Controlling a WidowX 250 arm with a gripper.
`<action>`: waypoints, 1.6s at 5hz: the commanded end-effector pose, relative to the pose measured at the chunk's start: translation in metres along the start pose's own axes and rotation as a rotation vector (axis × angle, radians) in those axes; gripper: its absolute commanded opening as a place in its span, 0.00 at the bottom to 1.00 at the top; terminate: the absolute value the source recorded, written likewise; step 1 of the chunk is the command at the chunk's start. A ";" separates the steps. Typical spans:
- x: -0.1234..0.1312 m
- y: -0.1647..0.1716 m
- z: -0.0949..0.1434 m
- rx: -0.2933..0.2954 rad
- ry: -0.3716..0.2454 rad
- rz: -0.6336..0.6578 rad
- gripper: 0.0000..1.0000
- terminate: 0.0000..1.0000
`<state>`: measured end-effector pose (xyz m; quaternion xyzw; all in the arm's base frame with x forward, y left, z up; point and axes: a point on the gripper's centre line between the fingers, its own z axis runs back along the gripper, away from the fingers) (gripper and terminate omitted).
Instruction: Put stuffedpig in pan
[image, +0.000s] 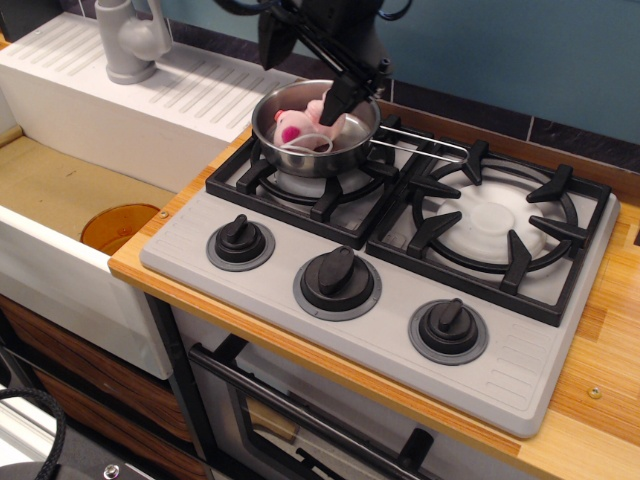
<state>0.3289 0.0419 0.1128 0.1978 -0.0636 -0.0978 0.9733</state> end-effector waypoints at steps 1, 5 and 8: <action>0.010 -0.001 0.030 -0.044 -0.072 0.002 1.00 0.00; 0.006 -0.045 0.033 -0.120 -0.076 0.007 1.00 0.00; 0.008 -0.056 0.029 -0.125 -0.085 -0.012 1.00 1.00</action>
